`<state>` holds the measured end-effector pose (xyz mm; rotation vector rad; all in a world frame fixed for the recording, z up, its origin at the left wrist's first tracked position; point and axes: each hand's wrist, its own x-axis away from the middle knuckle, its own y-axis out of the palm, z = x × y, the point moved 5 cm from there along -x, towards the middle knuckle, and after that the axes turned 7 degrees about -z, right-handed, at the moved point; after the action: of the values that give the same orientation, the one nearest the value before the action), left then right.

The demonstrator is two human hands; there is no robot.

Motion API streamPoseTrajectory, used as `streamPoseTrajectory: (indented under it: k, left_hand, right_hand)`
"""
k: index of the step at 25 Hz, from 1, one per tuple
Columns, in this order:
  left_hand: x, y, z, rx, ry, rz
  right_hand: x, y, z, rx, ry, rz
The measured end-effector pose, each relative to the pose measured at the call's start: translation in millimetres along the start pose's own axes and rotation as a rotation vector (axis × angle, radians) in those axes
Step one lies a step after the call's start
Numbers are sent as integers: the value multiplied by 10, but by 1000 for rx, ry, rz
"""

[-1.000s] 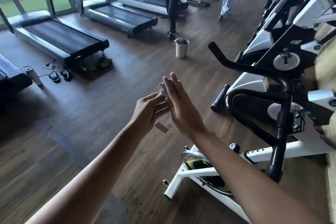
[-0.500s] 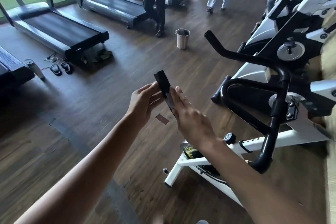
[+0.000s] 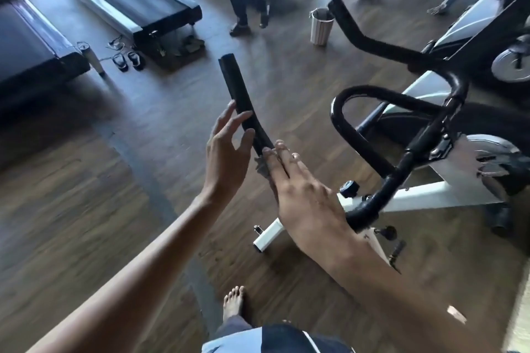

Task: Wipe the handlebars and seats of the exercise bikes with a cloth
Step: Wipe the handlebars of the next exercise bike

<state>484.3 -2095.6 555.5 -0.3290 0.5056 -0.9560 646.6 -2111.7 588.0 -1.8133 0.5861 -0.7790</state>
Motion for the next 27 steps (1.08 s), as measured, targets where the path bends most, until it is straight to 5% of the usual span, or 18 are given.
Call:
streamPoseTrajectory:
  k: [6, 10, 14, 22, 27]
  left_hand:
    - [66, 129, -2, -7, -23, -87]
    - [66, 133, 41, -17, -46, -80]
    - [134, 234, 136, -69, -84, -49]
    - [301, 274, 181, -108, -43, -36]
    - [311, 272, 175, -101, -34, -70]
  right_hand:
    - [56, 70, 35, 61, -38, 13]
    - [361, 212, 215, 181, -116, 309]
    - [313, 241, 164, 79, -120, 362]
    - [665, 129, 779, 182, -546, 435]
    - [727, 105, 1046, 118, -586, 471]
